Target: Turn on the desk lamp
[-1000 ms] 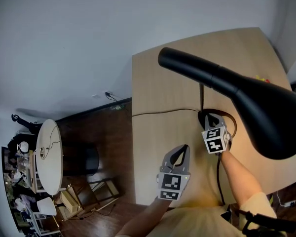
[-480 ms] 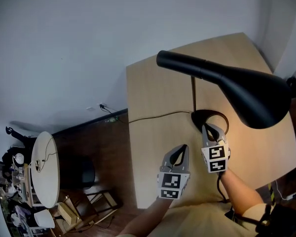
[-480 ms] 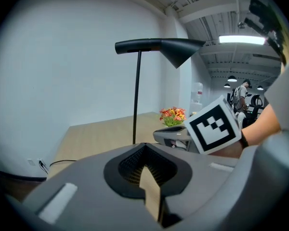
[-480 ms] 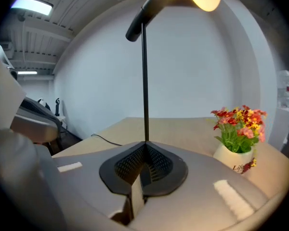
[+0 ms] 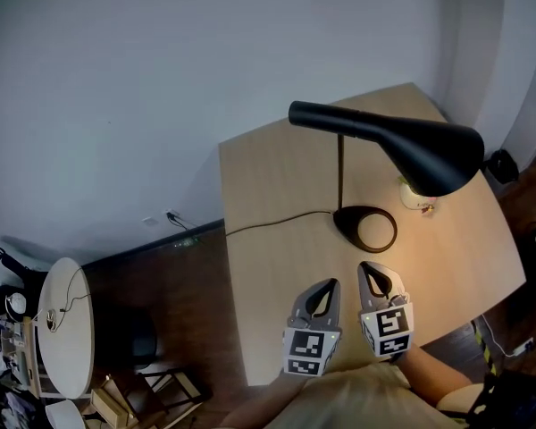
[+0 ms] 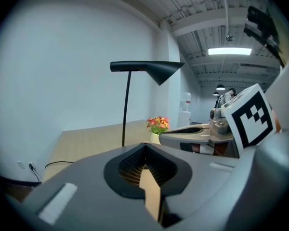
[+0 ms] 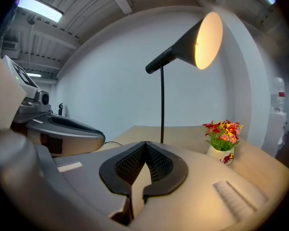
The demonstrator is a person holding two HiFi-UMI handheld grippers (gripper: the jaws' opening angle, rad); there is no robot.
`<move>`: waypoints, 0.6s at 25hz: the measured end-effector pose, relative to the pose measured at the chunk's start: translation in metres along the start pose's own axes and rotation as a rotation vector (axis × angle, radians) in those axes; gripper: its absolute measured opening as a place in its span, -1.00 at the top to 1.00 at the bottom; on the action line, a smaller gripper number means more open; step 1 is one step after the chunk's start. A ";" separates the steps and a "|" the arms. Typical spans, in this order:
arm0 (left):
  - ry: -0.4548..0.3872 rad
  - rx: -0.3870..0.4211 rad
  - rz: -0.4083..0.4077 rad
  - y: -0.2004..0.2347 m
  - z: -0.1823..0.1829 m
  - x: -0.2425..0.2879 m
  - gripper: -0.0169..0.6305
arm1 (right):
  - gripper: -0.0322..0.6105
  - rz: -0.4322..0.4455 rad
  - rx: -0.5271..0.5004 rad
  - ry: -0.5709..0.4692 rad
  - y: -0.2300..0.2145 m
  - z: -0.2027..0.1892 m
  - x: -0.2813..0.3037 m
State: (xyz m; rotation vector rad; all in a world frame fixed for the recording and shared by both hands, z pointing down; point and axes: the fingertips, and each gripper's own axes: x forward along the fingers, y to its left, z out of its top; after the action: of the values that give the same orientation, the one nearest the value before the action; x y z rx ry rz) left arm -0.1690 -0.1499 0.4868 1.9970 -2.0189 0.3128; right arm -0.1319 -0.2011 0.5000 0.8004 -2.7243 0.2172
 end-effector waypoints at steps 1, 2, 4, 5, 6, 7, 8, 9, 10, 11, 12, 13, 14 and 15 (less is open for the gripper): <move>-0.004 0.003 -0.017 -0.006 -0.002 -0.007 0.95 | 0.90 -0.001 -0.001 0.000 0.007 -0.002 -0.010; -0.009 0.007 -0.033 -0.011 -0.004 -0.015 0.95 | 0.90 -0.005 0.002 -0.001 0.013 -0.004 -0.020; -0.020 0.019 -0.055 -0.017 -0.006 -0.031 0.95 | 0.90 -0.021 0.014 -0.001 0.025 -0.008 -0.040; -0.026 0.024 -0.062 -0.018 -0.007 -0.041 0.95 | 0.90 -0.028 0.015 0.003 0.030 -0.011 -0.050; -0.032 0.028 -0.067 -0.019 -0.009 -0.050 0.95 | 0.90 -0.033 0.012 0.009 0.037 -0.015 -0.060; -0.036 0.029 -0.072 -0.019 -0.012 -0.060 0.95 | 0.90 -0.037 0.007 0.014 0.044 -0.018 -0.069; -0.038 0.027 -0.078 -0.020 -0.015 -0.068 0.95 | 0.90 -0.043 0.004 0.017 0.051 -0.019 -0.079; -0.038 0.022 -0.087 -0.021 -0.019 -0.076 0.95 | 0.90 -0.054 0.002 0.018 0.056 -0.021 -0.087; -0.036 0.016 -0.096 -0.023 -0.024 -0.082 0.95 | 0.90 -0.068 0.000 0.017 0.061 -0.023 -0.095; -0.035 0.011 -0.106 -0.025 -0.028 -0.088 0.95 | 0.90 -0.081 -0.006 0.014 0.065 -0.024 -0.101; -0.034 0.008 -0.118 -0.027 -0.033 -0.094 0.95 | 0.90 -0.092 -0.012 0.009 0.070 -0.024 -0.107; -0.033 0.006 -0.134 -0.030 -0.037 -0.100 0.95 | 0.90 -0.102 -0.018 0.004 0.075 -0.023 -0.113; -0.032 0.006 -0.154 -0.035 -0.041 -0.106 0.95 | 0.90 -0.112 -0.024 0.001 0.081 -0.023 -0.120; -0.030 0.006 -0.177 -0.042 -0.045 -0.112 0.95 | 0.90 -0.124 -0.028 0.001 0.085 -0.024 -0.128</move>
State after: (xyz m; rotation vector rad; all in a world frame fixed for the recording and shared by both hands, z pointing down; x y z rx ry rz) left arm -0.1247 -0.0302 0.4885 2.1783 -1.8427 0.2522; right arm -0.0702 -0.0598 0.4768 0.9564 -2.6594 0.1527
